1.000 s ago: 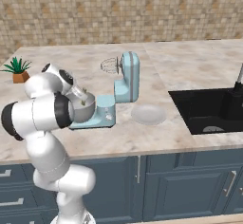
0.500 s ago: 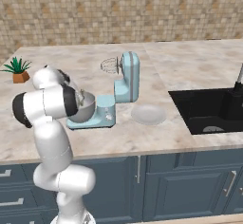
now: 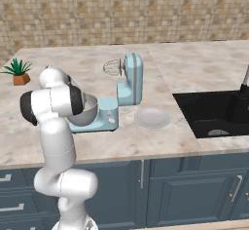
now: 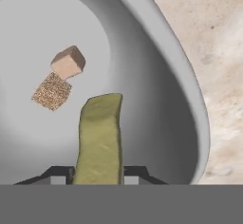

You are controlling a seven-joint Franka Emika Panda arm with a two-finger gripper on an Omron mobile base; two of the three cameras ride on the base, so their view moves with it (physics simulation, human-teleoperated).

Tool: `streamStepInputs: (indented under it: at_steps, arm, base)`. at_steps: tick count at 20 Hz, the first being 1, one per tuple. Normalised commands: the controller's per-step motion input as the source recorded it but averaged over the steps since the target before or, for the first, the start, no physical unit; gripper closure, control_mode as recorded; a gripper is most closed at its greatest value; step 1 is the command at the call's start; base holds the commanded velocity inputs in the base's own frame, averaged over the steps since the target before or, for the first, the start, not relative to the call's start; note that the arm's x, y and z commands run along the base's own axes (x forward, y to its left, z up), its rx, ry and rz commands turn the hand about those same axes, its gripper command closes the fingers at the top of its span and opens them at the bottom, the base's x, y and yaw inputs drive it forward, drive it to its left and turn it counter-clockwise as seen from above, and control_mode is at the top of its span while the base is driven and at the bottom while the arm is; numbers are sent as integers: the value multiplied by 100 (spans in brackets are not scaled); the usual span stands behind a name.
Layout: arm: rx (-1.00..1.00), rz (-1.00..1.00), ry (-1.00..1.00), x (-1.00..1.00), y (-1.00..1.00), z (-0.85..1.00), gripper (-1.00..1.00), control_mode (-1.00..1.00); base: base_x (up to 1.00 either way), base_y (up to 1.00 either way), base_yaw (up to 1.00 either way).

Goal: Add butter and sugar cubes to the stand mixer bowl and then turn on the stand mixer to begin making frosting.

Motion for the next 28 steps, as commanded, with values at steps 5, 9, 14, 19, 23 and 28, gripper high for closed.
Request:
streamStepInputs:
  at_steps: [5,9,14,19,23,28]
  arm:
    - [0,-6,0,24,0,-45,100,-100]
    - [-2,-4,0,21,6,-56,100,-100]
    - [-5,-5,0,18,16,-46,-100,-100]
    - [0,-4,-2,0,0,-21,-100,-100]
    - [0,-2,-5,0,0,0,-100,-100]
    - [1,0,-11,-8,0,20,-100,-100]
  base:
    - [0,0,0]
    - [0,0,0]
    - [0,0,0]
    - [0,0,0]
    - [0,0,0]
    - [0,0,0]
